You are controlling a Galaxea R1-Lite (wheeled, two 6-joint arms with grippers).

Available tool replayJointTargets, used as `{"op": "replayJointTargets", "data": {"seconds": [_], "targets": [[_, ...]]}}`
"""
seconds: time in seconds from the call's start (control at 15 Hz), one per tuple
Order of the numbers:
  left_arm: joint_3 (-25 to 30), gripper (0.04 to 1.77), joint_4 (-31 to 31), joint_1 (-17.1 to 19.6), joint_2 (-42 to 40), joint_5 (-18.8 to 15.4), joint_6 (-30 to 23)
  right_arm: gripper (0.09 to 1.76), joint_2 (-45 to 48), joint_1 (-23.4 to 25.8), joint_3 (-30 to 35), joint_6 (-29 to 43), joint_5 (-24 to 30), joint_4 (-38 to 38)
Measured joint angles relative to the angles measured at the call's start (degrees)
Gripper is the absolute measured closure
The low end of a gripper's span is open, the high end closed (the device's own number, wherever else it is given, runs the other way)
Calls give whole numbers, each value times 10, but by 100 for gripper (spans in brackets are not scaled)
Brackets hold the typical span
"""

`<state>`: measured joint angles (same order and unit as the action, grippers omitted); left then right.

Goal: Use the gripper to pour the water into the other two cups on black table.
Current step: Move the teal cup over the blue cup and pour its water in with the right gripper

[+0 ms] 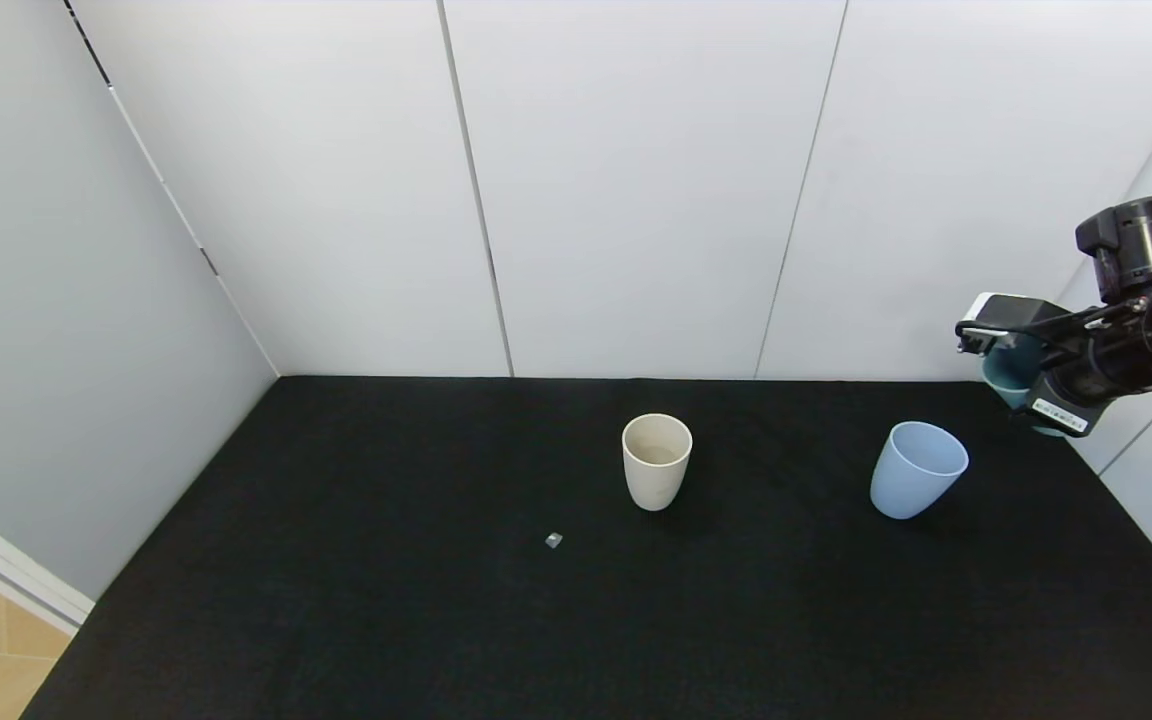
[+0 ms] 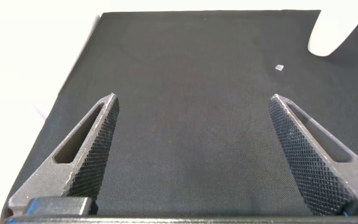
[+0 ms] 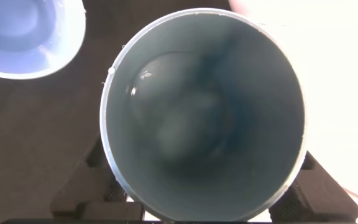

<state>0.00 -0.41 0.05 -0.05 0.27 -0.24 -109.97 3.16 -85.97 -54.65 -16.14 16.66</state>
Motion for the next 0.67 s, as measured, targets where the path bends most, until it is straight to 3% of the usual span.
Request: {"op": "replayJointTargets", "data": {"seconds": [0.67], "targets": [[0, 9, 0, 0, 0, 0, 0, 65, -33, -21, -13, -44, -40, 0]]}}
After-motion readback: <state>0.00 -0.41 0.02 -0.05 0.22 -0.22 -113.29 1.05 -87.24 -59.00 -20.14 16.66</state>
